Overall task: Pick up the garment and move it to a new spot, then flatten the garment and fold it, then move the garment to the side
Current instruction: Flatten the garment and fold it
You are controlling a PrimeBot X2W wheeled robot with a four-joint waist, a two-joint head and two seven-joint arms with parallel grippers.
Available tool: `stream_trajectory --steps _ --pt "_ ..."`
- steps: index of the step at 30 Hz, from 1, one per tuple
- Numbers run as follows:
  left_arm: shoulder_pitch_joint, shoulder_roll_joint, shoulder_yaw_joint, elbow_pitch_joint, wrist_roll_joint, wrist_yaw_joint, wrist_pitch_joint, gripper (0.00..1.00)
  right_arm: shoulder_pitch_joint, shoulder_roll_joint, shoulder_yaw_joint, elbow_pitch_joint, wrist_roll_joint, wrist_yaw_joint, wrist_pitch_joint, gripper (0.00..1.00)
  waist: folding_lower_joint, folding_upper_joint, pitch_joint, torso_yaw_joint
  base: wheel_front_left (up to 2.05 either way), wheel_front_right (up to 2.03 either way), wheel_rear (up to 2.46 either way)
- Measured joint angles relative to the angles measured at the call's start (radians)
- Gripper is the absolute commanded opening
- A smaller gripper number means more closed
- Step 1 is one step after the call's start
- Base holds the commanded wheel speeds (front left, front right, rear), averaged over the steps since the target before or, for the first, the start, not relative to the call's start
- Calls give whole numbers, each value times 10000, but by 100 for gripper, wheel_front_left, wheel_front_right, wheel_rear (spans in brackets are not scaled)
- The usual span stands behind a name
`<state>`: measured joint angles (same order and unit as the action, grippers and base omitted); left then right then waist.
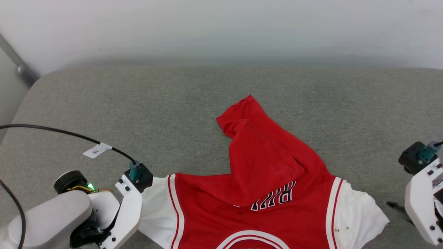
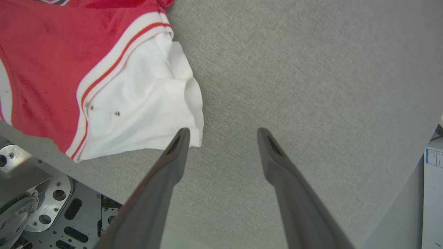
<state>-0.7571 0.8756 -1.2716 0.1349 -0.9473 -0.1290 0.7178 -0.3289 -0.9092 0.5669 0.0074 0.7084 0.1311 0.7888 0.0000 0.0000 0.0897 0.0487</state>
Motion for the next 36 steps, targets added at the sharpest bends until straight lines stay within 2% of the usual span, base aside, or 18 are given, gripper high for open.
stream_trajectory --steps 3,7,13,19,21,27,31,36 --pt "-168 -92 -4 -46 46 0 -44 0 -224 -35 564 232 320 0 539 100 0 0 167 154 0 0 0" --pt "-337 -157 -12 -54 155 0 -178 0 -555 199 1126 723 539 0 656 100 0 1 443 359 0 0 0" --pt "-514 -326 -31 10 207 0 -368 0 -709 872 1781 1735 869 -2 194 100 1 0 868 623 0 0 0" --pt "-519 -401 -54 209 190 0 -581 0 -1051 872 2614 2240 1028 -4 -245 100 0 0 1044 747 0 0 0" --pt "-489 -397 -56 272 148 0 -673 0 -1130 834 2828 2326 1129 -4 -589 0 0 0 976 719 0 0 0" --pt "-126 -207 -63 199 56 0 -1448 0 -1135 685 3252 2299 1275 0 -2109 0 1 0 465 549 0 0 0" --pt "22 102 23 -332 198 12 -2050 0 -1084 351 3172 1925 1269 0 -3139 0 1 0 -65 428 0 0 0" --pt "69 573 305 -1394 364 115 -2629 0 -904 -54 2746 1198 1264 0 -3910 0 0 0 -757 285 0 0 0"
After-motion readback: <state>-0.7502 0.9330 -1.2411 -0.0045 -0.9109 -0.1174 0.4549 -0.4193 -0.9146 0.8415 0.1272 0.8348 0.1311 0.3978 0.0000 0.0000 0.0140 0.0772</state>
